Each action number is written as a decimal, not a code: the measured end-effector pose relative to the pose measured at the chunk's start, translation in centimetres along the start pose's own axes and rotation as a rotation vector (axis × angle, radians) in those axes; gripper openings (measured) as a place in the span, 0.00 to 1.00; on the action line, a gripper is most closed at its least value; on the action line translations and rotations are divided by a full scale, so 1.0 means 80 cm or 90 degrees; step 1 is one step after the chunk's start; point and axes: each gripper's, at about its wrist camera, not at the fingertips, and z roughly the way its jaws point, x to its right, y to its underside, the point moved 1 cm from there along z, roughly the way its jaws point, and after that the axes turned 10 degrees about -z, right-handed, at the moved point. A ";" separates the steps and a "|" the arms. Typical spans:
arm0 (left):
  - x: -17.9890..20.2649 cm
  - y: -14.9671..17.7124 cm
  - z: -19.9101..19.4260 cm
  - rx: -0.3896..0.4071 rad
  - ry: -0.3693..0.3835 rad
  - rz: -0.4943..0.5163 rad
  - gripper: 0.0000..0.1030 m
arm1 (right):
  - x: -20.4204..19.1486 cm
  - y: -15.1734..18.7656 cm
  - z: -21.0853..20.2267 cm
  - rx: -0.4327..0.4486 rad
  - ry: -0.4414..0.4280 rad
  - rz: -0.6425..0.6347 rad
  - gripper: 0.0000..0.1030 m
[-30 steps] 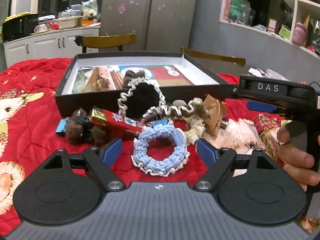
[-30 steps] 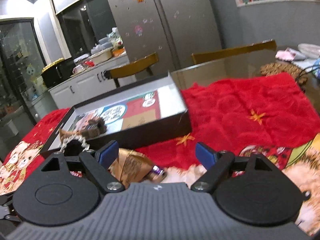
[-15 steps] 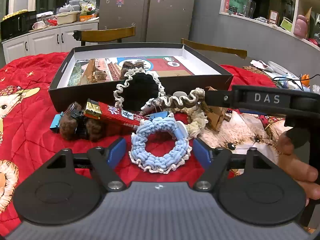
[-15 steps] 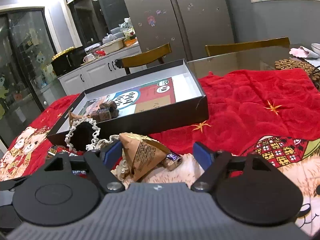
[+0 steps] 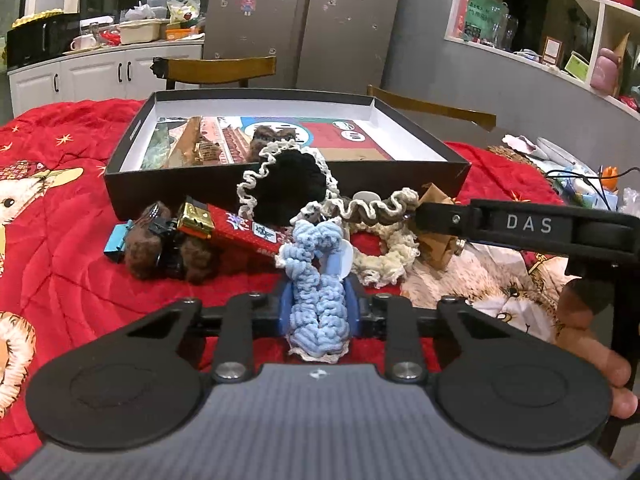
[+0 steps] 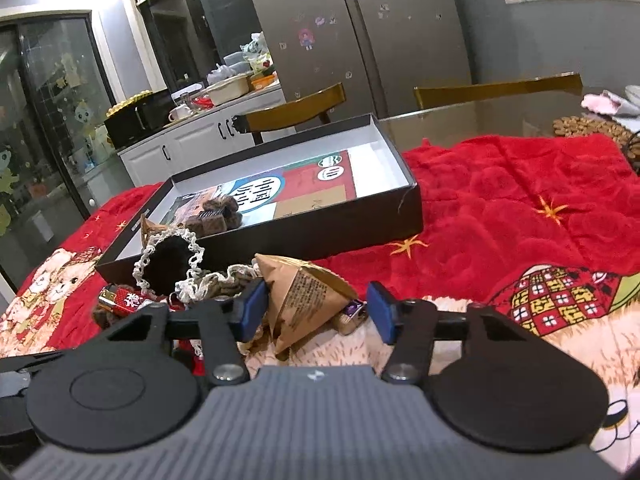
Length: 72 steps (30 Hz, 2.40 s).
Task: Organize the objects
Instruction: 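Return both grippers to the table and grasp the blue scrunchie with the left gripper, then grasp the paper-wrapped snack with the right gripper while the left gripper holds the blue scrunchie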
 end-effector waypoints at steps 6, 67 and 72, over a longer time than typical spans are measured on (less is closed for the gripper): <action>0.000 0.001 -0.003 0.004 0.004 0.003 0.28 | -0.011 0.001 -0.006 0.016 0.013 -0.032 0.47; 0.011 0.013 -0.027 0.064 0.021 0.043 0.28 | -0.002 -0.007 -0.026 0.071 0.039 0.004 0.47; 0.013 0.014 -0.032 0.078 0.020 0.049 0.28 | -0.002 -0.007 -0.027 0.073 0.015 0.004 0.47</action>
